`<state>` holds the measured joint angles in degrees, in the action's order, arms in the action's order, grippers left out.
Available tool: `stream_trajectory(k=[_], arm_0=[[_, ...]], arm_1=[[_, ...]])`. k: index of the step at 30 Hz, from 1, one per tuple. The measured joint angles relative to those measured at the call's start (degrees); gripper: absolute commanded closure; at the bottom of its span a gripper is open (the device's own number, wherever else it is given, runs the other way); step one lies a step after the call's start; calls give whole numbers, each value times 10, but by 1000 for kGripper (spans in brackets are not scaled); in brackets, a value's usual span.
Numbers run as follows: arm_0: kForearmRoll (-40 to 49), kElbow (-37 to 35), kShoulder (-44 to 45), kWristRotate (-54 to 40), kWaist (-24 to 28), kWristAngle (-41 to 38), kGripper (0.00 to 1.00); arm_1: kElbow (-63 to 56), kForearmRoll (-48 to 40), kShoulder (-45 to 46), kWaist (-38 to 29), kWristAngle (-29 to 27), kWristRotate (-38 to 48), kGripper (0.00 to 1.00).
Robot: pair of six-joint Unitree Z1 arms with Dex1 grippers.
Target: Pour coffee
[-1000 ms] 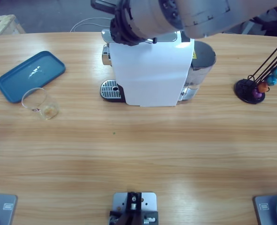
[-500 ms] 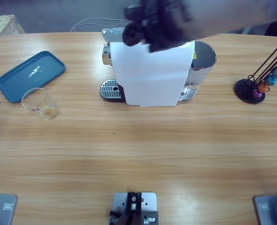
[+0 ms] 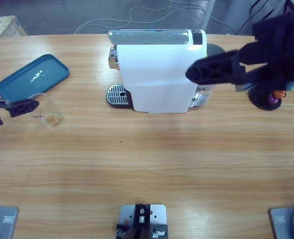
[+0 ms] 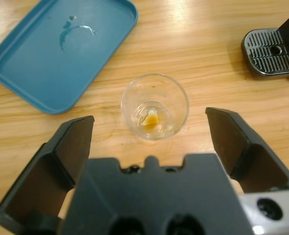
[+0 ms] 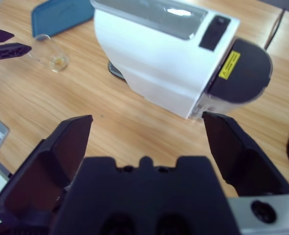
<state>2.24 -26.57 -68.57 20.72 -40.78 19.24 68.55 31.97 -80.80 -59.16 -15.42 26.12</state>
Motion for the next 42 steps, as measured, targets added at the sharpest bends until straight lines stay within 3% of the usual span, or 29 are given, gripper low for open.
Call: stream_trajectory(k=[12,17,19,20,23,31,35,42], arm_0=[[-209,92,-141,20,-14,3,26],[-261,110,-162,20,-23,24,409],[-272,114,-166,20,-31,33,449],[-277,116,-169,20,-34,37,527],[-287,119,-180,20,-41,47,984],[-336,149,-183,14,-57,52,1000],[-357,164,-144,-57,-64,46,1000],[-359,121,-113,-290,-63,-185,1000]], arm_1=[[-23,0,0,0,0,13,0],[-44,0,15,0,0,18,0],[-51,0,28,0,0,21,0],[-56,0,33,0,0,23,0],[-67,0,48,0,0,29,0],[-91,5,87,0,-4,40,0],[-90,55,97,0,-14,29,0],[-90,115,154,0,-19,-34,0]])
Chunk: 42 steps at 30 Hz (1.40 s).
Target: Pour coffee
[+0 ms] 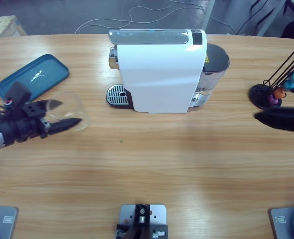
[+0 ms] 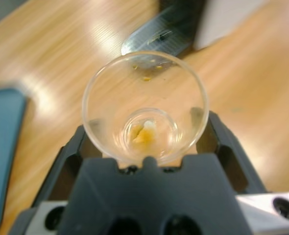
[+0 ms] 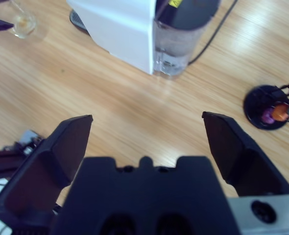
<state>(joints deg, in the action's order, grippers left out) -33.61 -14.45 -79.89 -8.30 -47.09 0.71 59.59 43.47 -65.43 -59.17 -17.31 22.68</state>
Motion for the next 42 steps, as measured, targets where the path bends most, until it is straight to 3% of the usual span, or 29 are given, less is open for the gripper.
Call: stream_trajectory(k=[2,4,8,13,19,27,42], arm_0=[[0,-15,0,-37,23,-70,1000],[7,-38,0,-71,78,-159,1000],[117,-139,-17,-151,181,-299,1000],[278,-266,-69,-280,236,-349,1000],[327,-336,-165,-365,243,-351,1000],[279,-346,-241,-348,239,-400,1000],[240,-381,-299,-308,202,-402,1000]], arm_1=[[-4,13,13,0,0,-5,0],[-13,19,23,0,0,-7,0],[-23,21,35,0,-5,-8,0],[-28,21,38,0,-14,-8,0],[-33,24,38,0,-18,-8,0],[-40,28,38,5,-21,-8,0],[-52,28,38,8,-21,-8,0]])
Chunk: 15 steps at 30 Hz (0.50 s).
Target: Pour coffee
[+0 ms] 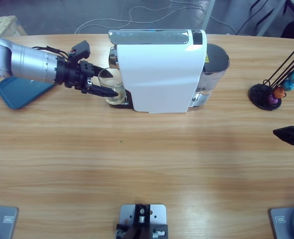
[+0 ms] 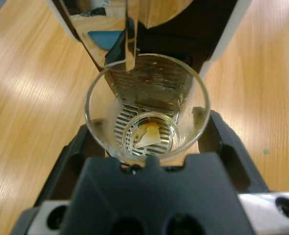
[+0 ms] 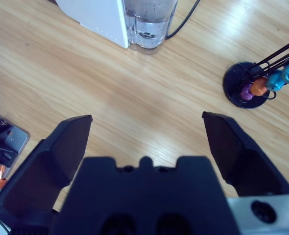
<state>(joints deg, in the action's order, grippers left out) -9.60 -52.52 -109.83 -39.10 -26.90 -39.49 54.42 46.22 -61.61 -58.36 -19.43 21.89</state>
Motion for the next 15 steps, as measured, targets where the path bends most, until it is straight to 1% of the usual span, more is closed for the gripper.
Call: stream_trajectory(k=[2,3,4,5,11,15], arm_0=[[0,-1,-2,2,0,2,1000],[0,-1,-2,3,0,3,613],[0,-1,-3,3,0,3,128],[0,-2,-4,4,0,4,19],[-1,-11,-4,31,-14,60,13],[-1,-12,-6,42,-26,65,13]], arm_1=[[0,0,0,0,0,0,0],[0,0,0,0,0,0,0],[0,0,0,0,0,0,0],[0,0,0,0,0,0,0],[0,0,0,0,0,0,0],[0,0,0,0,0,0,0]])
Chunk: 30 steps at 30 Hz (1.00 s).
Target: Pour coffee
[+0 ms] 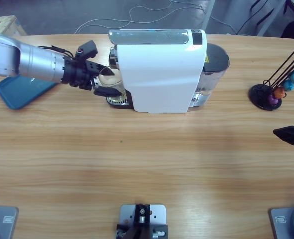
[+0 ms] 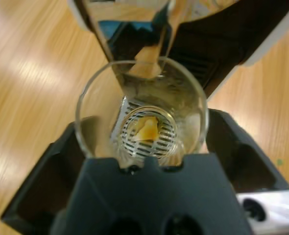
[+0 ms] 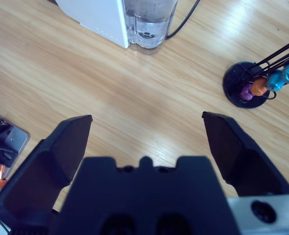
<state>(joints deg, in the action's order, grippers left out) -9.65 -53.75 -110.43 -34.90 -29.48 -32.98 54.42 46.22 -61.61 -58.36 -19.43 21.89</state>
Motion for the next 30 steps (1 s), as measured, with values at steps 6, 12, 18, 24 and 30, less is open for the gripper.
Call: stream_trajectory(k=[6,12,18,24,30], arm_0=[[0,2,1,13,-1,0,13],[0,29,61,27,27,3,13],[-1,91,197,67,58,38,9],[32,180,348,155,26,80,9],[219,144,418,202,-38,195,9]], arm_1=[[0,0,0,0,0,0,0],[0,-3,0,0,0,0,0],[21,-7,-5,0,0,-20,0],[236,71,-87,41,-59,-72,871],[428,108,-232,186,78,-89,1000]])
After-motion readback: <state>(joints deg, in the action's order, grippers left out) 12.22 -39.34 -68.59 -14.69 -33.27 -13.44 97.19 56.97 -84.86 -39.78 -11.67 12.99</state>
